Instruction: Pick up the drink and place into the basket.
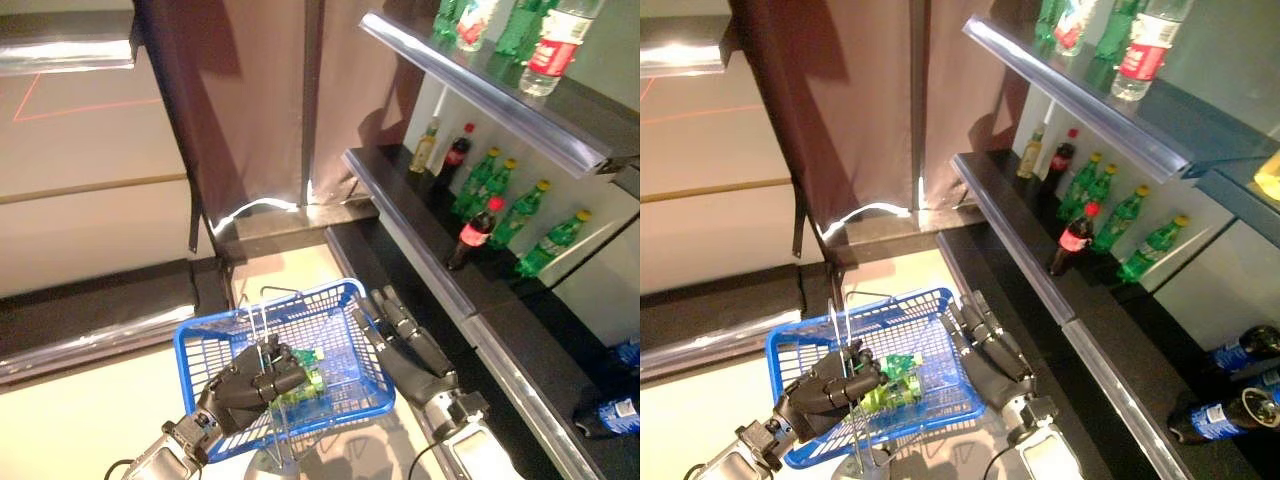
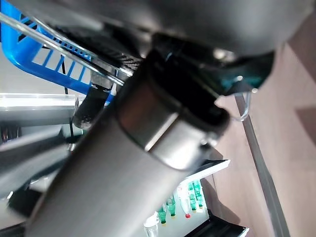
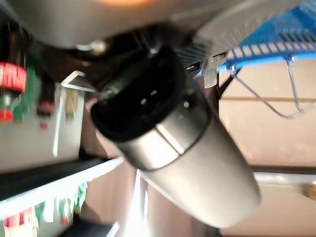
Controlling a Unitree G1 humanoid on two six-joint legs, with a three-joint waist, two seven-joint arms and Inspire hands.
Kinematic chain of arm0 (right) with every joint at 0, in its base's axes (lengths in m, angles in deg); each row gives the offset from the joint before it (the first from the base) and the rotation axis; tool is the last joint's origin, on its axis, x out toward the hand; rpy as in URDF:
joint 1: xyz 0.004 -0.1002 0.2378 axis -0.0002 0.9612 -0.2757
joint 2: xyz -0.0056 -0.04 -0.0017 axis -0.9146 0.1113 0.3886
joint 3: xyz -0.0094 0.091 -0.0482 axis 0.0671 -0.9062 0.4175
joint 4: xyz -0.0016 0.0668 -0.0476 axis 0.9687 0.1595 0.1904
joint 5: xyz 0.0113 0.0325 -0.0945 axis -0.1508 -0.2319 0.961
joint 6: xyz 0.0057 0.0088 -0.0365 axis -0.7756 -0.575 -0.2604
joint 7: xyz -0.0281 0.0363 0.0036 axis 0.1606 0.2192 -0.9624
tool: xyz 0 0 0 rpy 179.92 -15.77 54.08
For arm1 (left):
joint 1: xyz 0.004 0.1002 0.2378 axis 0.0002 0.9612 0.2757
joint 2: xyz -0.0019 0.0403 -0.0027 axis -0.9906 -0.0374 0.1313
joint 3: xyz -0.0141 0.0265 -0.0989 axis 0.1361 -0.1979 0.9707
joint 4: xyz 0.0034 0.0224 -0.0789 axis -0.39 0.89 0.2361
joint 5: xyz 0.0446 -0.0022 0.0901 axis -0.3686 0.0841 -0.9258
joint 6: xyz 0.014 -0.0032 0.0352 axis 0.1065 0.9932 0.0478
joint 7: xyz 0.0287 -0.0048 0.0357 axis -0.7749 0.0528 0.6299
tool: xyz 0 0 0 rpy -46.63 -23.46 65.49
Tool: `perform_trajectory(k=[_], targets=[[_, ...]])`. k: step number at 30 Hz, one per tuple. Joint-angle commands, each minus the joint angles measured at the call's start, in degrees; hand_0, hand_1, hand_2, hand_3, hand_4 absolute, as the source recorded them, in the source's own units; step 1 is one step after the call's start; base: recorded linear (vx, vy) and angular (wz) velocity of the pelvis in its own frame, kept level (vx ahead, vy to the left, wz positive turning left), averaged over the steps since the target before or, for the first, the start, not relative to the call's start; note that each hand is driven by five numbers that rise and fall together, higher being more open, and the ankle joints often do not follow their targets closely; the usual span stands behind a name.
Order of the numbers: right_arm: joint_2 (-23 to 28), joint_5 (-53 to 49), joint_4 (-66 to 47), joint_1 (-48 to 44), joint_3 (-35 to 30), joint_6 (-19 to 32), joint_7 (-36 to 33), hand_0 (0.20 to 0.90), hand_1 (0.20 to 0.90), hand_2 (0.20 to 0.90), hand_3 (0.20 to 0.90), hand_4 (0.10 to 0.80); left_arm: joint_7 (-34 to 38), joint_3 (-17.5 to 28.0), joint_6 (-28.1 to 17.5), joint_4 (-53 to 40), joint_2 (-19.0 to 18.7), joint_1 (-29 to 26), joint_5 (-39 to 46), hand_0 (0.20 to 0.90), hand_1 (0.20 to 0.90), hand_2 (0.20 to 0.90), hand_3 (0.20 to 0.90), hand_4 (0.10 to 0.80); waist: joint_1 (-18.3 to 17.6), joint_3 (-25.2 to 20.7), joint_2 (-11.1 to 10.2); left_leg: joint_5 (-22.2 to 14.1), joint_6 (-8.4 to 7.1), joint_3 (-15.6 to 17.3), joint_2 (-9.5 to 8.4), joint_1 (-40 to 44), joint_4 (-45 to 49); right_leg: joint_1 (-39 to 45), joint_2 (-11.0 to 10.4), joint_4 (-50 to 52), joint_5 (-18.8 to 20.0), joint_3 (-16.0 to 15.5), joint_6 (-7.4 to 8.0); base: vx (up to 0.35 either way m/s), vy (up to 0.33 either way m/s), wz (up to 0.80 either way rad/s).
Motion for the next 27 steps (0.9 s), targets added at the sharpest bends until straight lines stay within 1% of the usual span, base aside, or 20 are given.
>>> perform_trajectory(k=[1, 3, 5, 6, 7, 8, 9, 10, 13, 14, 16, 17, 18, 19, 20, 22, 23, 24, 25, 27], targets=[[1.84, 2.65, -5.17, -1.84, -1.49, -1.9, 10.2, 0.9, 0.9, 0.9, 0.9, 0.8, -1.55, -0.71, -11.76, -9.69, 2.46, -1.6, 1.02, 0.3, 0.3, 0.3, 0.2, 0.1, -0.15, -5.17, 1.27, 0.49, 1.25, 1.45, 0.28, 1.3, 3.0, 2.78, 2.13, -2.2, 2.49, 0.1, 0.6, -0.108, -0.03, -0.06], [1.91, 3.99, -4.9, -0.9, -1.75, -3.72, 12.73, 0.9, 0.9, 0.9, 0.9, 0.8, 1.62, -1.18, -14.44, -7.64, 2.82, -1.22, -3.13, 0.3, 0.3, 0.3, 0.2, 0.1, -1.0, -5.39, 1.19, 0.74, 1.4, 1.87, 0.34, 1.97, 1.59, 2.46, 2.29, -2.8, 2.68, 1.05, 0.58, -0.117, -0.038, -0.14], [2.15, 4.57, -4.28, -0.61, -1.96, -4.81, 13.8, 0.9, 0.9, 0.9, 0.9, 0.8, 3.7, -2.0, -15.11, -6.08, 3.21, -1.42, -3.88, 0.3, 0.3, 0.3, 0.2, 0.1, -1.55, -5.5, 1.08, 0.95, 1.53, 2.21, 0.34, 2.33, 0.72, 2.23, 2.42, -3.28, 2.9, 1.77, 0.56, -0.122, -0.049, -0.17], [2.45, 5.57, -2.72, -0.5, -2.07, -5.7, 14.7, 0.9, 0.9, 0.9, 0.9, 0.8, 6.32, -2.79, -16.85, -3.76, 4.18, -2.13, -7.26, 0.3, 0.3, 0.3, 0.2, 0.1, -2.44, -5.55, 0.94, 1.12, 1.68, 2.73, 0.5, 2.94, -0.6, 1.89, 2.57, -3.96, 3.09, 2.6, 0.51, -0.149, -0.069, -0.1], [2.49, 5.9, -2.19, -0.49, -2.1, -5.59, 14.53, 0.9, 0.9, 0.9, 0.9, 0.8, 7.23, -3.06, -17.35, -3.12, 4.3, -2.33, -8.18, 0.3, 0.3, 0.3, 0.2, 0.1, -2.67, -5.53, 0.91, 1.2, 1.73, 2.94, 0.56, 3.16, -1.05, 1.79, 2.65, -4.18, 3.17, 2.92, 0.49, -0.189, -0.09, -0.11], [2.52, 6.91, -0.94, -0.49, -2.0, -5.4, 14.94, 0.9, 0.9, 0.9, 0.9, 0.8, 8.24, -3.86, -18.93, -1.39, 4.48, -2.8, -9.22, 0.3, 0.3, 0.3, 0.2, 0.1, -3.27, -5.59, 0.79, 1.42, 1.8, 3.35, 0.67, 3.41, -1.97, 1.48, 2.84, -4.71, 3.41, 3.59, 0.44, -0.188, -0.095, -0.16], [2.59, 8.96, 0.97, -0.51, -1.92, -4.89, 15.05, 0.9, 0.9, 0.9, 0.9, 0.8, 10.95, -4.58, -21.18, 0.89, 4.52, -3.34, -12.19, 0.3, 0.3, 0.3, 0.2, 0.1, -4.08, -5.75, 0.68, 1.7, 1.73, 3.97, 0.88, 3.68, -3.04, 1.0, 3.1, -5.23, 3.65, 4.41, 0.35, -0.226, -0.117, -0.22], [2.79, 11.06, 2.55, -0.59, -2.04, -4.65, 14.37, 0.9, 0.9, 0.9, 0.9, 0.8, 13.13, -4.91, -22.71, 2.96, 4.1, -4.01, -13.0, 0.3, 0.3, 0.3, 0.2, 0.1, -4.8, -5.82, 0.59, 2.05, 1.74, 4.35, 1.05, 4.0, -4.18, 0.64, 3.39, -5.68, 3.91, 5.17, 0.21, -0.223, -0.12, -0.29], [2.35, 14.35, 8.33, -0.49, -2.58, -7.11, 14.34, 0.9, 0.9, 0.9, 0.9, 0.8, 18.47, -5.29, -25.47, 9.32, 5.32, -5.67, -14.02, 0.3, 0.3, 0.3, 0.2, 0.1, -6.96, -6.32, 0.3, 3.0, 1.51, 6.09, 1.67, 4.56, -6.97, -0.77, 4.33, -6.7, 4.44, 7.18, -0.32, -0.236, -0.141, -0.23], [1.98, 18.07, 12.25, -0.76, -2.64, -6.89, 14.43, 0.9, 0.9, 0.9, 0.9, 0.8, 20.79, -5.28, -26.37, 13.01, 6.25, -6.54, -14.32, 0.3, 0.3, 0.3, 0.2, 0.1, -7.87, -6.44, 0.2, 3.68, 1.21, 6.86, 2.22, 4.78, -8.28, -1.22, 4.92, -7.16, 4.6, 7.7, -0.78, -0.217, -0.152, -0.35], [1.65, 22.06, 14.97, -0.94, -2.58, -6.71, 12.92, 0.9, 0.9, 0.9, 0.9, 0.8, 23.02, -5.18, -26.85, 16.11, 6.83, -7.38, -15.38, 0.3, 0.3, 0.3, 0.2, 0.1, -8.55, -6.47, 0.09, 4.11, 0.89, 7.4, 2.68, 4.78, -8.85, -1.66, 5.47, -7.3, 4.6, 8.12, -1.23, -0.214, -0.186, -0.33], [1.92, 26.02, 18.16, -1.29, -2.58, -5.11, 11.52, 0.9, 0.9, 0.9, 0.9, 0.8, 24.23, -5.08, -27.17, 19.83, 7.51, -8.27, -14.62, 0.3, 0.3, 0.3, 0.2, 0.1, -9.15, -6.46, 0.07, 4.67, 0.44, 7.72, 3.29, 4.6, -9.4, -2.18, 6.08, -7.34, 4.51, 8.37, -1.84, -0.229, -0.211, -0.18], [1.99, 27.39, 19.0, -1.39, -2.58, -4.54, 11.16, 0.9, 0.9, 0.9, 0.9, 0.8, 24.74, -5.03, -27.13, 20.86, 7.75, -8.49, -14.36, 0.3, 0.3, 0.3, 0.2, 0.1, -9.33, -6.42, 0.1, 4.86, 0.27, 7.83, 3.52, 4.54, -9.54, -2.36, 6.32, -7.27, 4.42, 8.42, -2.07, -0.265, -0.258, -0.14], [2.12, 32.6, 21.56, -1.66, -2.38, -2.72, 7.95, 0.9, 0.9, 0.9, 0.9, 0.8, 25.8, -4.9, -27.66, 24.53, 8.57, -9.25, -15.13, 0.3, 0.3, 0.3, 0.2, 0.1, -9.9, -6.3, 0.12, 5.29, -0.29, 8.09, 4.12, 4.21, -9.59, -2.9, 7.01, -6.98, 4.14, 8.61, -2.72, -0.168, -0.171, -0.17], [2.16, 33.09, 22.15, -1.79, -2.38, -2.58, 7.72, 0.9, 0.9, 0.9, 0.9, 0.8, 25.65, -4.85, -27.89, 25.29, 8.74, -9.44, -15.4, 0.3, 0.3, 0.3, 0.2, 0.1, -9.97, -6.29, 0.14, 5.39, -0.39, 8.09, 4.23, 4.16, -9.63, -2.97, 7.16, -6.96, 4.1, 8.63, -2.84, -0.218, -0.235, -0.22], [2.04, 37.69, 27.54, -3.13, -1.94, -1.0, 5.07, 0.9, 0.9, 0.9, 0.9, 0.8, 25.89, -4.59, -28.82, 31.77, 10.6, -11.17, -16.76, 0.3, 0.3, 0.3, 0.2, 0.1, -10.49, -6.01, 0.37, 6.34, -1.22, 7.94, 5.29, 3.65, -10.01, -3.49, 8.45, -7.06, 3.91, 8.79, -4.0, -0.207, -0.224, -0.2], [1.82, 38.21, 29.8, -3.49, -1.76, -1.24, 4.84, 0.9, 0.9, 0.9, 0.9, 0.8, 25.56, -4.42, -29.2, 34.13, 11.27, -11.77, -16.28, 0.3, 0.3, 0.3, 0.2, 0.1, -10.71, -5.91, 0.5, 6.62, -1.58, 7.96, 5.7, 3.39, -10.01, -3.75, 8.87, -7.09, 3.82, 8.91, -4.42, -0.264, -0.275, -0.19], [0.93, 38.77, 34.87, -4.21, -1.97, -3.31, 2.65, 0.9, 0.9, 0.9, 0.9, 0.8, 26.04, -3.99, -29.31, 37.79, 12.51, -12.88, -16.16, 0.3, 0.3, 0.3, 0.2, 0.1, -10.98, -5.8, 0.68, 7.22, -2.31, 8.11, 6.53, 2.75, -9.83, -4.06, 9.63, -7.39, 3.74, 8.99, -5.16, -0.268, -0.249, -0.19], [-0.39, 41.6, 41.61, -5.53, -2.43, -3.27, 2.7, 0.9, 0.9, 0.9, 0.9, 0.8, 25.19, -3.48, -30.29, 42.21, 14.43, -14.08, -15.86, 0.3, 0.3, 0.3, 0.2, 0.1, -11.07, -5.48, 0.97, 8.24, -2.83, 8.4, 7.22, 1.94, -9.34, -4.22, 10.06, -7.72, 4.0, 8.9, -5.67, -0.251, -0.21, -0.25], [-1.48, 43.95, 47.67, -6.94, -2.89, -3.8, 2.0, 0.9, 0.9, 0.9, 0.9, 0.8, 25.01, -3.11, -30.56, 45.56, 15.94, -15.48, -14.94, 0.3, 0.3, 0.3, 0.2, 0.1, -11.16, -5.15, 1.24, 9.12, -3.11, 9.09, 7.59, 0.71, -8.06, -4.46, 10.33, -8.06, 4.19, 8.55, -6.11, -0.222, -0.145, -0.29]])
